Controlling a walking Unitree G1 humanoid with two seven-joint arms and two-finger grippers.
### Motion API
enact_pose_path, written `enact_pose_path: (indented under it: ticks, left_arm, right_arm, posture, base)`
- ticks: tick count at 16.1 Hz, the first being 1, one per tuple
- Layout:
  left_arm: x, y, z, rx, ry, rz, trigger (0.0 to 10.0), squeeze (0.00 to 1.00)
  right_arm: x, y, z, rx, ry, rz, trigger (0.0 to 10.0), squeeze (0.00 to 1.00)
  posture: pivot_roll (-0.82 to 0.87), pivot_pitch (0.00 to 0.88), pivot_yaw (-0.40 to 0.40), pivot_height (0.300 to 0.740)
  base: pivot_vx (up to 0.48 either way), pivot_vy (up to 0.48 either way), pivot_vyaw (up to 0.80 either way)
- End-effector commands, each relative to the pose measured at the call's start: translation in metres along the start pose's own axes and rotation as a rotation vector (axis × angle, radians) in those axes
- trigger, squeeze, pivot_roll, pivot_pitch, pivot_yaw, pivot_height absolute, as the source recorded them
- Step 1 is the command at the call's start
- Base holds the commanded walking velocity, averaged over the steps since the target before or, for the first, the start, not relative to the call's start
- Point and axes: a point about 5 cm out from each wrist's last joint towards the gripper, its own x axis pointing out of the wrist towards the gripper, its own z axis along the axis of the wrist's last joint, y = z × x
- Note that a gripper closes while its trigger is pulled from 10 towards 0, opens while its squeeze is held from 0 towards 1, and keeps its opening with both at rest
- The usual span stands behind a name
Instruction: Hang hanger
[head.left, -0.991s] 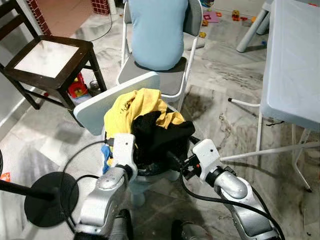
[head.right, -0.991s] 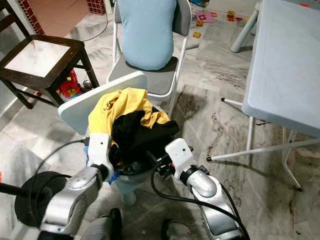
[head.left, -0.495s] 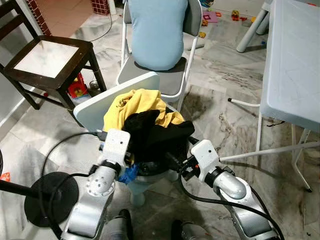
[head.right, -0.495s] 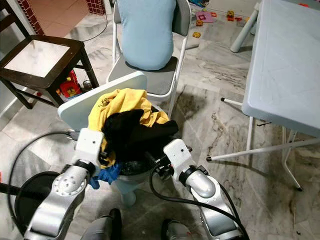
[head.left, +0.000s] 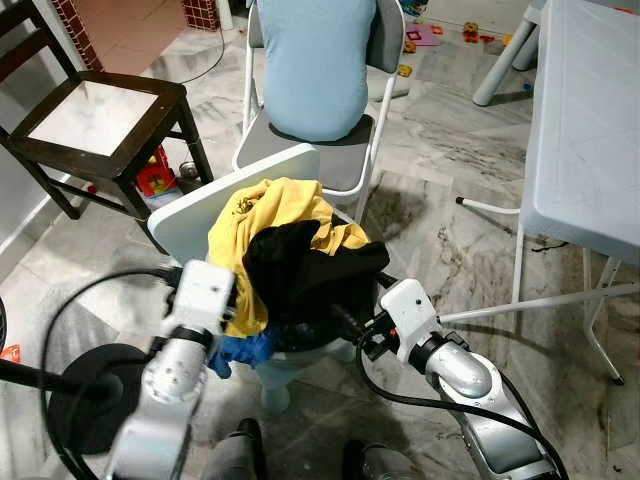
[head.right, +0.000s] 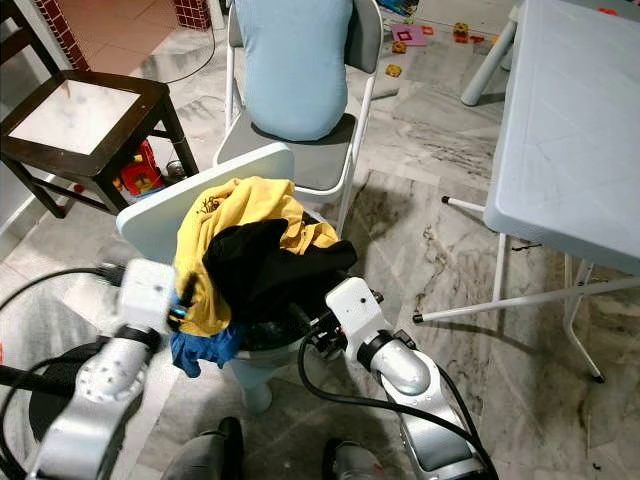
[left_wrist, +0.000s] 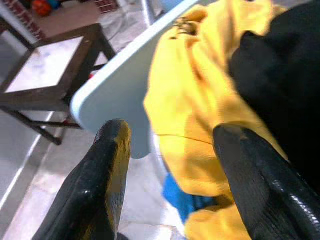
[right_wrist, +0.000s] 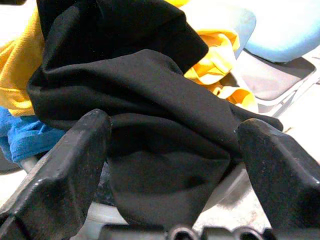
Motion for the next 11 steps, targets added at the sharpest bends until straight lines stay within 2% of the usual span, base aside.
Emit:
enact_pose_path:
  ticks: [1, 4, 8, 10, 11]
  left_arm:
    - [0.002, -0.003, -0.006, -0.029, 0.019, -0.016, 10.0, 0.0]
    - [0.014, -0.012, -0.003, -0.067, -0.001, -0.076, 10.0, 0.0]
    - [0.017, -0.018, 0.01, -0.13, -0.048, -0.095, 10.0, 0.0]
    - [0.018, -0.019, 0.006, -0.17, -0.024, -0.096, 10.0, 0.0]
    - [0.018, -0.02, -0.003, -0.213, 0.021, -0.095, 8.4, 0.0]
  right_arm:
    - [-0.002, 0.002, -0.006, 0.0, 0.019, 0.014, 10.0, 0.0]
    - [-0.002, 0.001, -0.005, -0.002, 0.017, 0.01, 10.0, 0.0]
    - [-0.003, 0.001, -0.006, -0.006, 0.018, 0.008, 10.0, 0.0]
    - [-0.003, 0.001, -0.005, -0.006, 0.017, 0.008, 10.0, 0.0]
    - [-0.002, 0.002, -0.005, -0.006, 0.014, 0.011, 10.0, 0.0]
  posture:
    - [0.0, 0.25, -0.059, 0.74]
    - [-0.01, 0.25, -0.058, 0.74]
    - [-0.01, 0.25, -0.058, 0.74]
    - [-0.01, 0.25, -0.058, 0.74]
    - [-0.01, 0.25, -0.058, 0.74]
  base:
    - [0.0, 0.0, 0.0]
    - [0.0, 0.0, 0.0]
    - [0.0, 0.0, 0.0]
    - [0.0, 0.0, 0.0]
    - [0.0, 0.0, 0.0]
